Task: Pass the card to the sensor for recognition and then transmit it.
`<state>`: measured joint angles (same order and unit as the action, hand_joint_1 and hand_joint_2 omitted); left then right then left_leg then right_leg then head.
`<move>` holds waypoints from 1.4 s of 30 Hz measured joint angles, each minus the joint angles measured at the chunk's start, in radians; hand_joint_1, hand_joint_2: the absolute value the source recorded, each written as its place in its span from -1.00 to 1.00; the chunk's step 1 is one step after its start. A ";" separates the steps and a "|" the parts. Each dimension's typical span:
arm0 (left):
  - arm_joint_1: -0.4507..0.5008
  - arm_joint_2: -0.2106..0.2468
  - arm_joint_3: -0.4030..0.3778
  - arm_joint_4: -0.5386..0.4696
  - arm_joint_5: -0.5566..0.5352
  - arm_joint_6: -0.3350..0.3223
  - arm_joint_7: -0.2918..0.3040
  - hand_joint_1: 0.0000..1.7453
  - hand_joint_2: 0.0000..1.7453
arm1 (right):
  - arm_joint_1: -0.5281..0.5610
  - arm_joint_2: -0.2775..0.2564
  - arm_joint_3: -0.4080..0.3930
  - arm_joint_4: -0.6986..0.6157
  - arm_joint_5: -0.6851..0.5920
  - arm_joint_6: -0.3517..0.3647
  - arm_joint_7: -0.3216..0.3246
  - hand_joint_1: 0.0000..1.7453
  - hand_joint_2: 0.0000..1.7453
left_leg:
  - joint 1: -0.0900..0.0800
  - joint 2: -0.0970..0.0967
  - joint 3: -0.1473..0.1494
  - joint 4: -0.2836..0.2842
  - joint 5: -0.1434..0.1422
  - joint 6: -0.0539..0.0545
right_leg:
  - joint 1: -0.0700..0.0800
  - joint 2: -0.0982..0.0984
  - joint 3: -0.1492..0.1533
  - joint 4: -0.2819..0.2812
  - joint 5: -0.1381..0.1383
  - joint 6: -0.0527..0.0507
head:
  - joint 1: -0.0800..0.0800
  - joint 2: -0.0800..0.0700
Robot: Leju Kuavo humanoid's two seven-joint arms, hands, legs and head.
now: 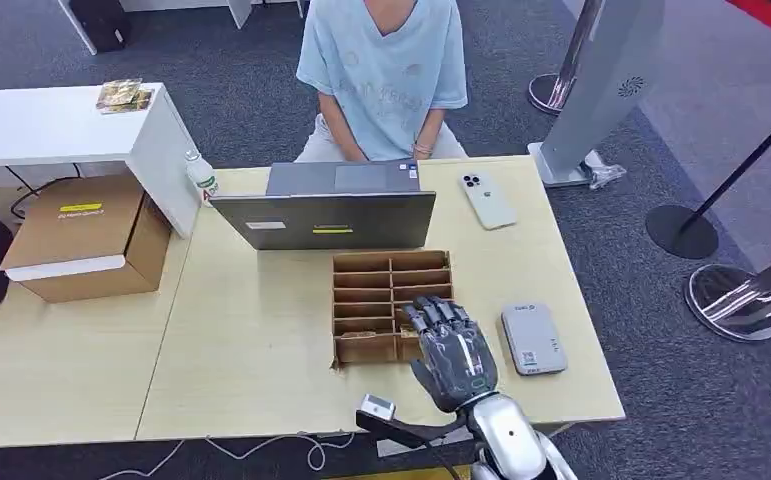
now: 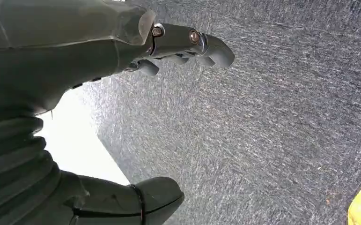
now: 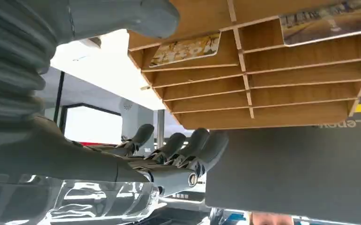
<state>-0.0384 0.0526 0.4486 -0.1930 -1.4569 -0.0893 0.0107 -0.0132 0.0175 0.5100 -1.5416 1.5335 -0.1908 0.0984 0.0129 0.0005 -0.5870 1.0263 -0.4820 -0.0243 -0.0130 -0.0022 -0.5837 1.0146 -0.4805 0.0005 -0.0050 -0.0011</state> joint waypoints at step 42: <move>0.000 0.001 0.019 0.000 -0.010 0.000 -0.014 -1.00 1.00 | -0.072 0.020 -0.035 0.161 0.038 -0.008 0.061 -0.24 1.00 | 0.000 0.000 0.000 0.000 0.000 0.000 | 0.000 0.000 0.000 0.000 0.000 0.000 | 0.000 0.000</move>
<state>-0.0382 0.0534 0.4681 -0.1930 -1.4672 -0.0896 -0.0030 -0.0853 0.0374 0.4749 -1.3809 1.5713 -0.1987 0.1598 0.0128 0.0005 -0.5869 1.0264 -0.4820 -0.0243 -0.0131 -0.0021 -0.5838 1.0146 -0.4805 0.0004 -0.0050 -0.0011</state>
